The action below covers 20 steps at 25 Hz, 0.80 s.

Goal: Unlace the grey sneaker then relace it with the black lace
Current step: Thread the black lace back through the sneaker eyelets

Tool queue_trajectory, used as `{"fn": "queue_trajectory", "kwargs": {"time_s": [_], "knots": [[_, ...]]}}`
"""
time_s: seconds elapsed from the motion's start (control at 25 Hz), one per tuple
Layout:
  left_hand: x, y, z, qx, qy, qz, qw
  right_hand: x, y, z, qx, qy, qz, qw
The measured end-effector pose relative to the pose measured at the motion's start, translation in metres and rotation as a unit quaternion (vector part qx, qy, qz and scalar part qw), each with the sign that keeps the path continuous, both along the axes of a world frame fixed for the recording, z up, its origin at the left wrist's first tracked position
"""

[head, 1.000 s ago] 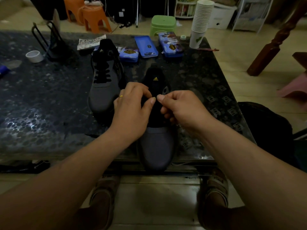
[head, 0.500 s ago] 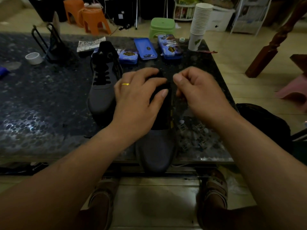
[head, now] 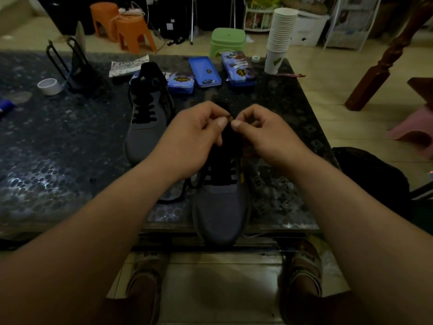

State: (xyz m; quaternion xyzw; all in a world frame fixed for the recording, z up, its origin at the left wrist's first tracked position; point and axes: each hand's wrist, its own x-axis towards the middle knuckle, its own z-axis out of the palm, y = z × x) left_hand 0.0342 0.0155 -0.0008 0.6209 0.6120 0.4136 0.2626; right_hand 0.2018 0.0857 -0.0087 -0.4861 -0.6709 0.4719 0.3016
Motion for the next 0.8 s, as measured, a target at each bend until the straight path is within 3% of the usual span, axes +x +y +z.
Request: {"fn": "queue_trajectory", "kwargs": {"time_s": [0.16, 0.36, 0.8], "knots": [[0.0, -0.005, -0.004, -0.002, 0.11, 0.014, 0.994, 0.005, 0.006, -0.001, -0.067, 0.052, -0.023, 0.996], [0.012, 0.0, -0.016, 0.034, 0.171, 0.024, 0.984, 0.014, 0.015, -0.011, -0.117, 0.118, -0.004, 0.986], [0.016, 0.003, -0.022, 0.043, 0.208, 0.022, 0.977, 0.014, 0.016, -0.012, -0.112, 0.124, -0.009, 0.986]]}}
